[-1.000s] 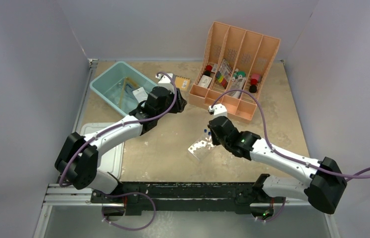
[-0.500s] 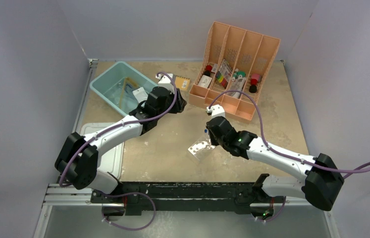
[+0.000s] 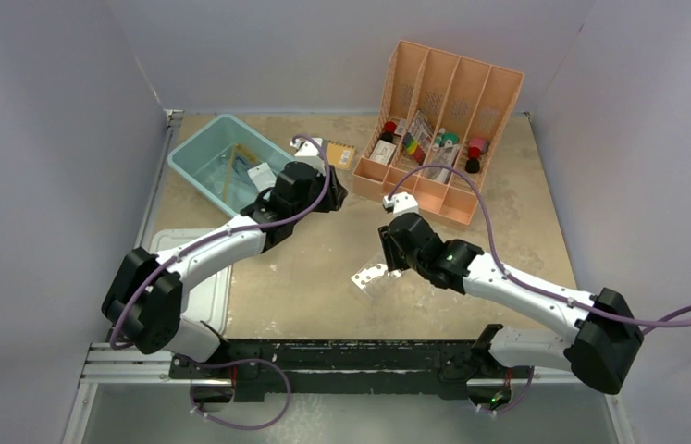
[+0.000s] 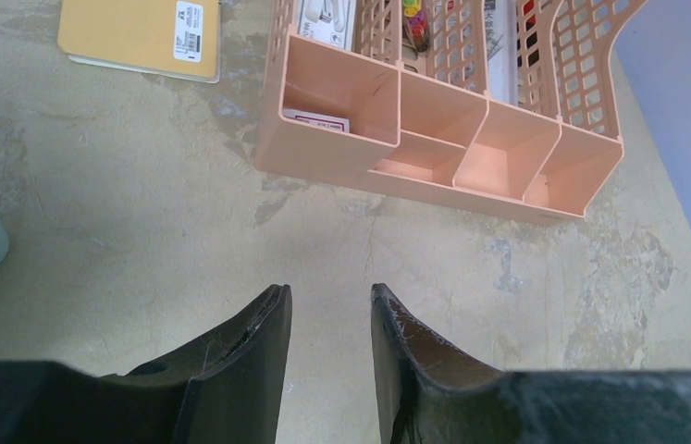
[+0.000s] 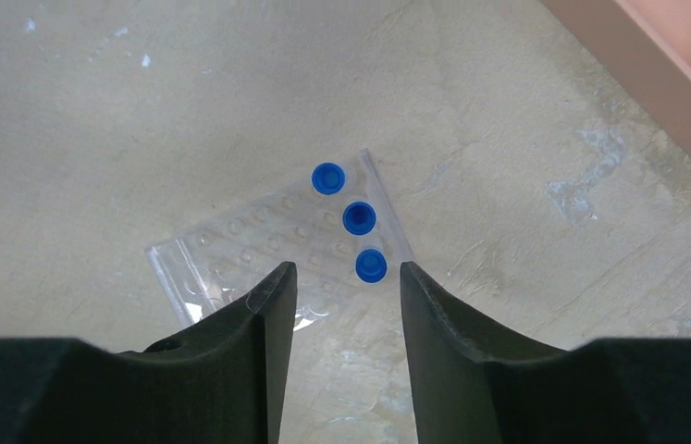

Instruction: Organize the chemistry lab equipment

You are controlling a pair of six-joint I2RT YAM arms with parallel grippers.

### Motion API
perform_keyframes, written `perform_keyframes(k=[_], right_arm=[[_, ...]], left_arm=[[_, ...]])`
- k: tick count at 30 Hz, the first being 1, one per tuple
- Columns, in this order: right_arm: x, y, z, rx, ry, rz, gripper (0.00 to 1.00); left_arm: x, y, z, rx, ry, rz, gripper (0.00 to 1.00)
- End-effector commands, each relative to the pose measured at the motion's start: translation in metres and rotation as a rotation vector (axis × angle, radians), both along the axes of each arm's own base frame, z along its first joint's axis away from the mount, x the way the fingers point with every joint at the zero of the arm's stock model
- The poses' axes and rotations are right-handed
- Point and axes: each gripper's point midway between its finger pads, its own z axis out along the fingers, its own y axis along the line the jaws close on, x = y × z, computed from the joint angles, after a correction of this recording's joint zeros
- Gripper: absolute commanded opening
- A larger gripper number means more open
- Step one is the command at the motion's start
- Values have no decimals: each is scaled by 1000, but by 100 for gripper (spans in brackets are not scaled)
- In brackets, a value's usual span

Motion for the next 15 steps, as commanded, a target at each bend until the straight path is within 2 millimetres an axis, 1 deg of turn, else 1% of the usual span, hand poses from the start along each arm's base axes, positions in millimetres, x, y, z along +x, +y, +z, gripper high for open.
perform_keyframes(k=[1,3,5,7,9,10,11,12,14,15], right_arm=[[13,9,50,74,-81,-36,50],[17,9,59,71,-85,-52,52],[21,12,67,78,-81,-66,53],[24,16,70,87,-75,-66,54],[26,23,72,99,-68,-47,57],[28,27,73,104,-59,-35,58],[29,31,73,106,-53,-28,58],[31,35,75,111,-51,-22,58],[35,43,79,120,-51,-5,59],[37,47,82,126,-55,3,59]], left_arm=[[2,13,32,-23,-72,53,37],[1,24,37,-6,-79,97,38],[-1,41,40,24,-71,164,40],[-6,63,37,73,-38,253,42],[-14,92,33,134,13,376,42],[-22,108,29,160,60,449,43],[-27,121,30,168,76,520,43],[-35,135,27,189,107,579,43],[-59,166,10,274,181,677,43],[-68,178,1,284,215,715,43]])
